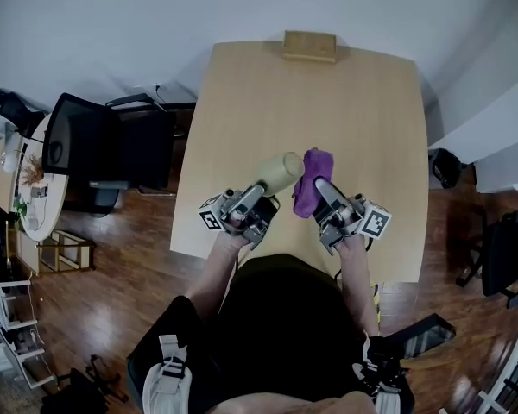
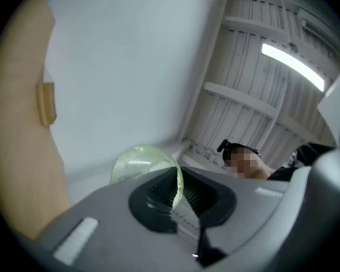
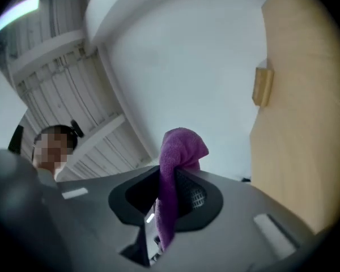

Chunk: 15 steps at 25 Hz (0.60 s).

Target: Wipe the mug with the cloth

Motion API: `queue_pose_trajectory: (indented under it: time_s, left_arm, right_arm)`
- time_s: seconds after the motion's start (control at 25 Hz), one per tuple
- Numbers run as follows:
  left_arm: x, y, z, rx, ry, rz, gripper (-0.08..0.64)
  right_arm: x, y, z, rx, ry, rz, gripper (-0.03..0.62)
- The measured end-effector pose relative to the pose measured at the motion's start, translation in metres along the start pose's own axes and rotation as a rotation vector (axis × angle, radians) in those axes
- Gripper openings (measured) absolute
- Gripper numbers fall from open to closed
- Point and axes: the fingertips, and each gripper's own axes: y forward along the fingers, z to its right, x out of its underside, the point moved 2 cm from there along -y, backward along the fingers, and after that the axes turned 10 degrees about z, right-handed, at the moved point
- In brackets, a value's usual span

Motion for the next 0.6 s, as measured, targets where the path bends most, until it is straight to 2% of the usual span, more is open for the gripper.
queue_pose_trajectory:
  time_s: [0.08, 0.12, 0.2, 0.32, 0.44, 0.6]
  left_arm:
    - [-0.006, -0.006, -0.011, -0.062, -0.002, 0.030, 0.041]
    - [-0.006, -0.006, -0.014, -0.076, -0.008, 0.036, 0.041]
    - [0.000, -0.002, -0.017, -0.085, -0.031, 0.043, 0.041]
    - [0.004, 0.000, -0.022, -0.099, -0.068, 0.074, 0.044]
    - [-0.003, -0.003, -0.031, -0.147, -0.063, 0.098, 0.044]
    - [-0.013, -0.014, -0.036, -0.177, -0.042, 0.115, 0.043]
  right_arm:
    - [-0.024, 0.001, -0.024, -0.108, -0.044, 0.092, 0.060]
    - [-0.028, 0.003, -0.032, -0.148, -0.097, 0.099, 0.060]
    - [-0.020, 0.010, -0.041, -0.173, -0.204, 0.059, 0.060]
    - [0.015, 0.022, -0.033, -0.134, -0.315, -0.068, 0.060]
    - [0.054, 0.025, -0.014, -0.052, -0.430, -0.258, 0.060]
    - [0.069, 0.018, 0.011, 0.061, -0.574, -0.426, 0.060]
